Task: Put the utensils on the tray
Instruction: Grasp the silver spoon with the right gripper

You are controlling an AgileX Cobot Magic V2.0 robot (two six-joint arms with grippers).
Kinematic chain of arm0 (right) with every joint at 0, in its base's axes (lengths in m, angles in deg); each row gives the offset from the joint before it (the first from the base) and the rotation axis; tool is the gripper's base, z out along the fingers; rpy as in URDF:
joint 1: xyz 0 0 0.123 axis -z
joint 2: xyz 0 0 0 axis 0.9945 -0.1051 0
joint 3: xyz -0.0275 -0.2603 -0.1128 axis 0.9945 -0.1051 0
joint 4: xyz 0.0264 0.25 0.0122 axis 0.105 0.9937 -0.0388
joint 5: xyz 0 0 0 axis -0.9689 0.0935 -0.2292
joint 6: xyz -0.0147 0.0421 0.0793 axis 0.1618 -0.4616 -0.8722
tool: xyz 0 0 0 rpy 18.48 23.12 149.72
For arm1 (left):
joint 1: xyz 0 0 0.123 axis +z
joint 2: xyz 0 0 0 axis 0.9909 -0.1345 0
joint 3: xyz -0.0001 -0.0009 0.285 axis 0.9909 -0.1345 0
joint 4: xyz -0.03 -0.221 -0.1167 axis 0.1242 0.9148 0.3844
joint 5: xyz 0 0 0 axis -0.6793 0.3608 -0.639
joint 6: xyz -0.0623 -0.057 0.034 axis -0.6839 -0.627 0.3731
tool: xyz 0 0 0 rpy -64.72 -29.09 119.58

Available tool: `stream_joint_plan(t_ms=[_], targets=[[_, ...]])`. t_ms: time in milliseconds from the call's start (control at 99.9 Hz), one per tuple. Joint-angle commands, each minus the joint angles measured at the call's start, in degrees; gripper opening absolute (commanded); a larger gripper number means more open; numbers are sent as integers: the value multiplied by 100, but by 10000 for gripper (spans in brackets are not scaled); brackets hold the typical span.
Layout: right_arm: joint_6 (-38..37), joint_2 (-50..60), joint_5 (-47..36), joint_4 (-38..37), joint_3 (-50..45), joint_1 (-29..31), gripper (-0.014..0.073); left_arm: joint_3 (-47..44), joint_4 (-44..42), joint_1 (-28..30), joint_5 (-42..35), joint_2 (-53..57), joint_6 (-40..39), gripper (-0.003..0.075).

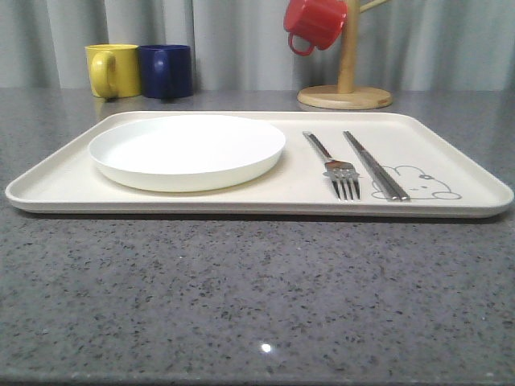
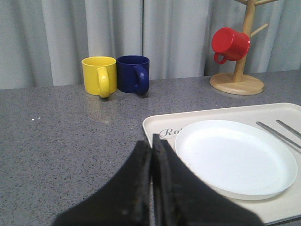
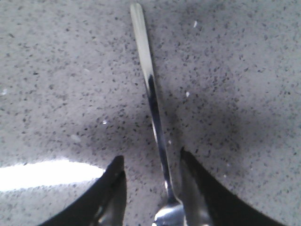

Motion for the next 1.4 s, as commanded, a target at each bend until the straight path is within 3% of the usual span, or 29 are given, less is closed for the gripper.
stream_joint_plan(t_ms=[0,531,651,841,911,1201,1392], targets=[[122,101,-269,-1,185,103,295,160,24,-24,-471,-32,-19,-17],[128,-424,-547,-30,185,117,270,160,24,-24,-471,-32,-19,-17],[128,-469,-542,-30,185,117,189,160,24,-24,-471,-42,-19,-17],[123,-442,-552,-16,185,117,-36,160,24,-24,-471,-42,-19,-17],[108,-381,-540,65,185,117,-70,160,24,-24,-471,-42,-19,-17],[-33,426,-169,534,185,-184,-67,160,24,-24,-471,-42,-19,-17],[-841,963,28,534,185,-897,-57,160,24,-24,-471,-42,-19,-17]])
